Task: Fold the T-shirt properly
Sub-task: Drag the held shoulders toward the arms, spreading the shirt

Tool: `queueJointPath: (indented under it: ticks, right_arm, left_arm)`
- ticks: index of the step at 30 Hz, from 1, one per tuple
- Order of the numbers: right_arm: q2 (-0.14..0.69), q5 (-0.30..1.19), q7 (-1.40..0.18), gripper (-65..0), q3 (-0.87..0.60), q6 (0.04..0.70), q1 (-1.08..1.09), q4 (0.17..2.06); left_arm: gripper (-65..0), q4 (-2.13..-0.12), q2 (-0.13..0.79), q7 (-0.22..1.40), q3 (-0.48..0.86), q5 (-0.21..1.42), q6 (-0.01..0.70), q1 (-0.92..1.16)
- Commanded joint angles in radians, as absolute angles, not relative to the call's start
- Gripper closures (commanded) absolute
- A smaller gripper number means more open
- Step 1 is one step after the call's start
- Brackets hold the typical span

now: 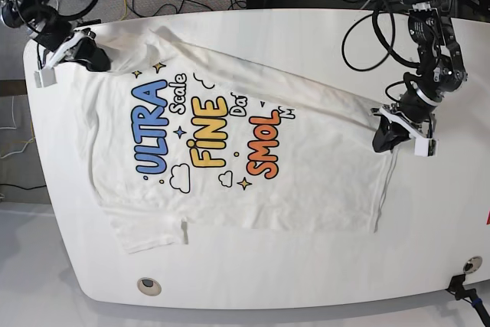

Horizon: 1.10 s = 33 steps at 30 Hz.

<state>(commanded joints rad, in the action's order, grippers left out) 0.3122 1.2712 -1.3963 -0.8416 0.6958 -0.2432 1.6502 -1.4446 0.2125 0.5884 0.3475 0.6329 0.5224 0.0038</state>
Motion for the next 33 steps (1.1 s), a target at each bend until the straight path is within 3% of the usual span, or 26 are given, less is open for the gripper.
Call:
queueJointPath:
  ticks: [9, 25, 33]
  right_arm:
    - [0.317, 1.175, -1.396, 0.0, -0.835, 0.694, -0.073, 1.523]
    - [0.278, 0.940, -1.377, 0.0, -0.794, 0.694, 0.105, 1.517]
    - [0.286, 0.940, -1.351, 0.0, -0.792, 0.694, 0.171, 1.316]
  left_arm:
    - [0.0, -1.362, 0.213, 0.584, 0.348, 0.633, 0.526, -0.050]
    - [0.0, -1.165, 0.220, 0.529, 0.351, 0.630, 0.522, -0.160]
    - [0.0, -1.130, 0.231, 0.481, 0.346, 0.630, 0.524, -0.166]
